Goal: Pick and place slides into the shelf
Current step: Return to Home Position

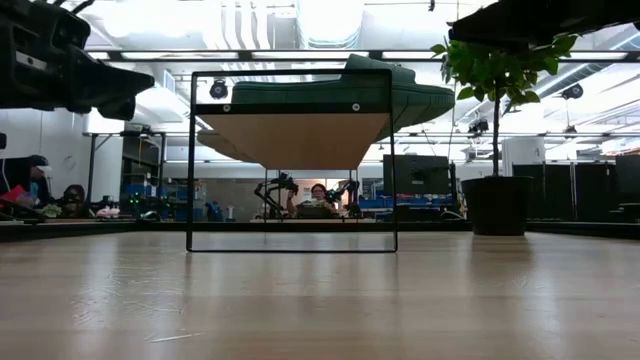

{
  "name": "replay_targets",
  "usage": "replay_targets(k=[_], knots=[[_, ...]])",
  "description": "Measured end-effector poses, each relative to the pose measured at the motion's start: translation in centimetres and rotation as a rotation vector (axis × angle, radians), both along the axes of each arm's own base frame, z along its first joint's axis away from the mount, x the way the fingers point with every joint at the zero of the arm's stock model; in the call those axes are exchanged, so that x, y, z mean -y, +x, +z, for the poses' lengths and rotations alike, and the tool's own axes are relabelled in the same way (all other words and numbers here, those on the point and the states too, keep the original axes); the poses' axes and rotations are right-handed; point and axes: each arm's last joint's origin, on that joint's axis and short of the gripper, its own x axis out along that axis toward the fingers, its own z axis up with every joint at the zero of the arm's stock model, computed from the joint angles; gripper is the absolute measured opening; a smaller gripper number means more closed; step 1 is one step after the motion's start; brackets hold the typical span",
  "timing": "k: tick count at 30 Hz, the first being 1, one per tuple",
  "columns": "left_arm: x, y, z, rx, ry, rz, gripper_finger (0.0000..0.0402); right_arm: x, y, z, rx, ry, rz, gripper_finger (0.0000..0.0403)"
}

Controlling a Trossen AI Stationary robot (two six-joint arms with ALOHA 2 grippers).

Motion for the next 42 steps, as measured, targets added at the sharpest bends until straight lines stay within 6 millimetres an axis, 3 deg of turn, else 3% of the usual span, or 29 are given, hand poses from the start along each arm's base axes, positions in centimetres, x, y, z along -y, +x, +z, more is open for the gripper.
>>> replay_targets(k=[9,18,26,30,42], knots=[[0.1,0.0,-0.1,-0.014,-0.053,-0.061,0.0,0.1,-0.2,-1.1,-0.02,0.032,0.0,0.0109],[0.2,0.1,-0.3,-0.023,0.048,-0.069,0.0,-0.2,-0.1,-2.3,-0.038,0.187,0.061,0.0097],[0.2,0.1,-0.3,-0.025,0.046,-0.069,0.0,-1.3,1.3,-3.6,-0.064,0.157,0.218,0.002],[0.2,0.1,-0.3,-0.024,0.046,-0.07,0.0,-1.4,1.5,-3.4,-0.038,0.078,0.235,0.0011],[0.2,0.1,-0.3,-0.021,0.046,-0.07,0.0,0.7,-3.5,-4.9,0.085,0.088,0.273,0.0009]])
